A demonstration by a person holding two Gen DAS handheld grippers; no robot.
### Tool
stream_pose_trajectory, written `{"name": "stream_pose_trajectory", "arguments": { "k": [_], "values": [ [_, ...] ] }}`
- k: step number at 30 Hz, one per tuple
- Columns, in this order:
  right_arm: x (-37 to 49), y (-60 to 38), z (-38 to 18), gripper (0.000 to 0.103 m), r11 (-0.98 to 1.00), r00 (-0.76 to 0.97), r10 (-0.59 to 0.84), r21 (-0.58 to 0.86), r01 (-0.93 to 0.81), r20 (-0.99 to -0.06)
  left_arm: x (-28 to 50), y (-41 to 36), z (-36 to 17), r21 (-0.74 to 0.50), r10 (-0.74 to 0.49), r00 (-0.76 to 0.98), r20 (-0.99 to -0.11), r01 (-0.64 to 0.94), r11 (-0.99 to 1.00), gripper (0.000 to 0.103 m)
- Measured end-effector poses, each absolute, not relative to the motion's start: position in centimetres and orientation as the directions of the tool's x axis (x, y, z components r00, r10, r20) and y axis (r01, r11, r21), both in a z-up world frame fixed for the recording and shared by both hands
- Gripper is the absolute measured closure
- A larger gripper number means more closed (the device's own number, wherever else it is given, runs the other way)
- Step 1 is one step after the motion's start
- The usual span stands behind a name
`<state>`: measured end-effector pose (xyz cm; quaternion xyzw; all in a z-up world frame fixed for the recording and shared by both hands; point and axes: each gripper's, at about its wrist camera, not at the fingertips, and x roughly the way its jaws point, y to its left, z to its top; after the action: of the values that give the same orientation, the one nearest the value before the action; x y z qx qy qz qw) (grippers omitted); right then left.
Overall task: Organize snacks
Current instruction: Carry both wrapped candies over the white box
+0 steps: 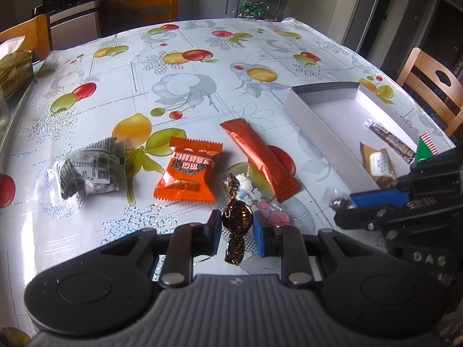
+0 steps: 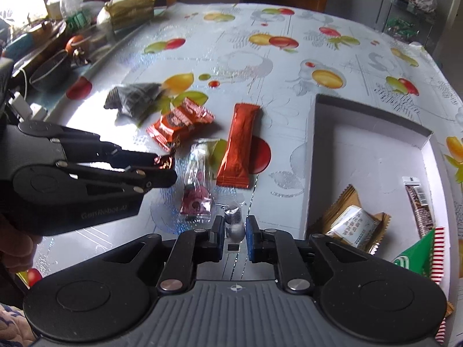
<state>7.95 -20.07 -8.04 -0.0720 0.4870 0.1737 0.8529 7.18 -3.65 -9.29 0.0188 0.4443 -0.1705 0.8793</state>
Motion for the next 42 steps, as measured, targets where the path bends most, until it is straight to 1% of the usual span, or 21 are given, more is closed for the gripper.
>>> {"name": "stream_pose_trajectory", "arguments": {
  "k": [12,26,34,42],
  "values": [
    [7.0,-23.2,-4.4,0.086,0.954,0.536,0.224,0.07,-0.293,-0.814,7.2,-5.7,-5.9,-0.106,-0.295,0.578,-0.761,0.338,0.935,0.082],
    [9.1,-27.2,-3.5,0.086,0.947,0.564,0.274,0.117,-0.299,-0.779,8.1,-9.9,-3.7,-0.048,-0.259,0.599,-0.758,0.345,0.938,0.082],
    [9.8,-30.4,-2.9,0.086,0.958,0.593,0.262,0.128,-0.258,-0.761,8.6,-13.5,-2.4,-0.029,-0.291,0.599,-0.746,0.407,0.913,0.082],
    [9.6,-33.3,-3.1,0.086,0.968,0.603,0.235,0.13,-0.212,-0.762,8.5,-16.9,-2.1,-0.03,-0.333,0.577,-0.746,0.47,0.882,0.082]
  ]
}}
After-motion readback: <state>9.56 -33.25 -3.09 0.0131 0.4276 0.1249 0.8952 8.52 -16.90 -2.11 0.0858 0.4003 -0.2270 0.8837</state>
